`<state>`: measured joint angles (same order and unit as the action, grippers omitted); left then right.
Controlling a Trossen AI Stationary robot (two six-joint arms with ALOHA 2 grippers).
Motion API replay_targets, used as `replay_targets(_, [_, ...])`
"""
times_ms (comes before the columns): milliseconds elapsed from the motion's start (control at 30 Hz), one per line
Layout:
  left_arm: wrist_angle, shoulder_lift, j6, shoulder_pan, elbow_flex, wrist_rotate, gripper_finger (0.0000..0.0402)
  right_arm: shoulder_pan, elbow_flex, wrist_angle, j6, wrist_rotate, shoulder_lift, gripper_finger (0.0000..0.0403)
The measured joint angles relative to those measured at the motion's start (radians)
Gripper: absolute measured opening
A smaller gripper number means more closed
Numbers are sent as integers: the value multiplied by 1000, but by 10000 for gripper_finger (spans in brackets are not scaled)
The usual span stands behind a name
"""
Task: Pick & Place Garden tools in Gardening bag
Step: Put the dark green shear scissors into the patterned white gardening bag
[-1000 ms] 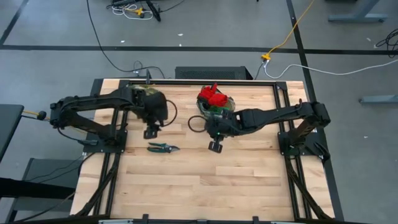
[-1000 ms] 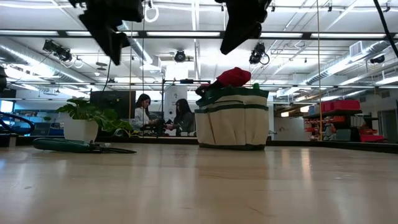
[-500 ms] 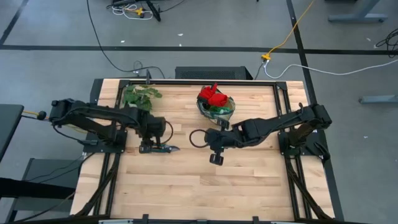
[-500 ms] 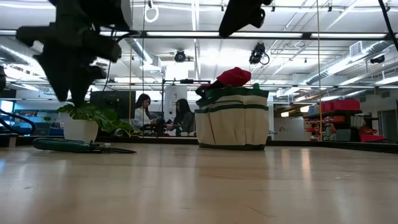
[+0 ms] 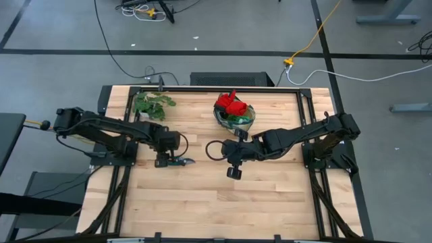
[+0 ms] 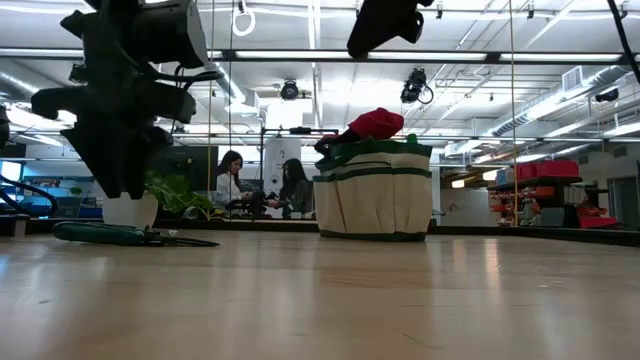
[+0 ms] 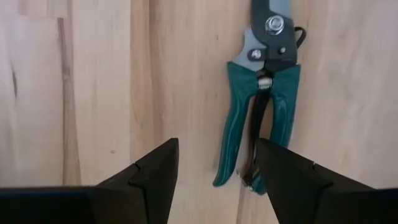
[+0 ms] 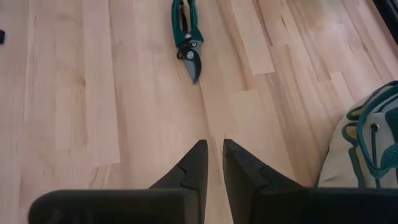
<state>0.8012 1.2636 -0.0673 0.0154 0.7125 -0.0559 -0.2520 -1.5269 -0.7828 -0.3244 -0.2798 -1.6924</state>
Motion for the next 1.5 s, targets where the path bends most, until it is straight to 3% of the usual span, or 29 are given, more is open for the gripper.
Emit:
replay_targets(200, [-63, 0, 0, 0, -36, 6, 211, 0, 0, 2, 0, 0, 0, 49])
replay_targets(567, [-142, 0, -8, 0, -104, 5, 160, 0, 0, 6, 2, 0, 0, 49])
replay_targets(833, [-165, 1, -35, 0, -116, 8, 158, 0, 0, 27, 19, 0, 0, 49])
replay_targets(1267, [-172, 159, -79, 28, -110, 26, 156, 0, -1, 29, 27, 2, 0, 49])
replay_targets(1367, [-173, 159, -79, 28, -111, 26, 139, 0, -1, 28, 27, 3, 0, 49])
replay_targets(1500, [-178, 161, -80, 29, -111, 27, 85, 0, -1, 29, 27, 2, 0, 49])
